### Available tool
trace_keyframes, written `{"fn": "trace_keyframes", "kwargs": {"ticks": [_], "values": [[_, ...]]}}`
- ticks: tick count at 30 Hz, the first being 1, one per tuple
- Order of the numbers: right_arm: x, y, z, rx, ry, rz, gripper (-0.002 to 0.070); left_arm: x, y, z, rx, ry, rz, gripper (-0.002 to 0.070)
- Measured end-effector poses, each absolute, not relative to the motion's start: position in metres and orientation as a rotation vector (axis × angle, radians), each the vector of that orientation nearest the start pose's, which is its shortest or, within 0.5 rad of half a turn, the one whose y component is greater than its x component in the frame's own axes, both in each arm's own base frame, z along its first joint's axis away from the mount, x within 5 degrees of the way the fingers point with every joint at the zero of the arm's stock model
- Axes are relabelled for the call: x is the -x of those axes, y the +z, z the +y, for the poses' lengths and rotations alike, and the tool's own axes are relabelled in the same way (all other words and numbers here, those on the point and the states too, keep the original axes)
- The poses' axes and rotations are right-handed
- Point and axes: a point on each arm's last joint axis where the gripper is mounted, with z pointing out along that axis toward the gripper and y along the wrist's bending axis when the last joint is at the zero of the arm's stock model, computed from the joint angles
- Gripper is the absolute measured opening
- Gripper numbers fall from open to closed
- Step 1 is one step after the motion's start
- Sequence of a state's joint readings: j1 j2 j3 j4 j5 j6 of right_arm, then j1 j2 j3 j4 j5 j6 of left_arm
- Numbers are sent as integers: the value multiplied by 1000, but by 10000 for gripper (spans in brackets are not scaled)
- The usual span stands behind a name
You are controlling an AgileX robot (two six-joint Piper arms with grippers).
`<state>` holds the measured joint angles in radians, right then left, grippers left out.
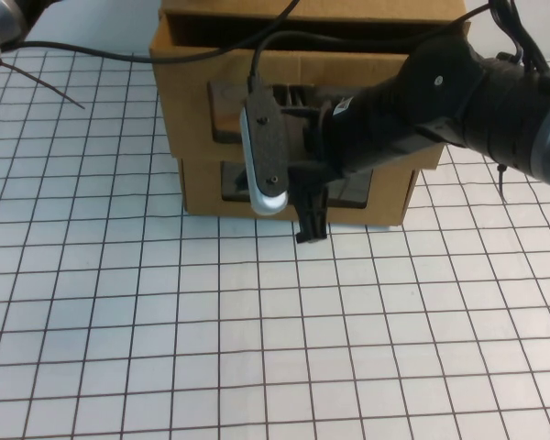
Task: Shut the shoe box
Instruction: Close the shoe box with your right arm
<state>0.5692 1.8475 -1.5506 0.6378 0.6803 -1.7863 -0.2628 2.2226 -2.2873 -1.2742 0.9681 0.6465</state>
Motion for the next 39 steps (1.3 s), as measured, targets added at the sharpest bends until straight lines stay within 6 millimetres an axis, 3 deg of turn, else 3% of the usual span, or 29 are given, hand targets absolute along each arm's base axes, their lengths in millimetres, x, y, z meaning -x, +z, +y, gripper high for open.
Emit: {"fn": "trace_keyframes", "kwargs": {"ticks": [7, 10, 13, 19, 26, 30, 35, 39], "values": [[-337, 268, 263, 2023, 252, 1311, -14, -464, 369, -200, -536, -1298, 1850, -5], [-349, 248, 268, 1984, 226, 1365, -14, -464, 369, -199, -537, -1295, 1852, -5], [-357, 241, 272, 1932, 157, 1360, -14, -465, 369, -199, -542, -1283, 1855, -5], [-353, 253, 285, 1870, 16, 1252, -14, -465, 368, -199, -551, -1262, 1859, -5], [-310, 273, 284, 1872, -69, 1122, -14, -465, 368, -199, -552, -1260, 1860, -5], [-295, 288, 274, 1758, -186, 1100, -14, -465, 368, -199, -553, -1258, 1861, -5], [-312, 311, 250, 1521, -383, 1125, -14, -465, 368, -200, -556, -1259, 1861, -5], [-329, 312, 228, 1438, -411, 1212, -14, -465, 368, -200, -557, -1257, 1860, -5]]}}
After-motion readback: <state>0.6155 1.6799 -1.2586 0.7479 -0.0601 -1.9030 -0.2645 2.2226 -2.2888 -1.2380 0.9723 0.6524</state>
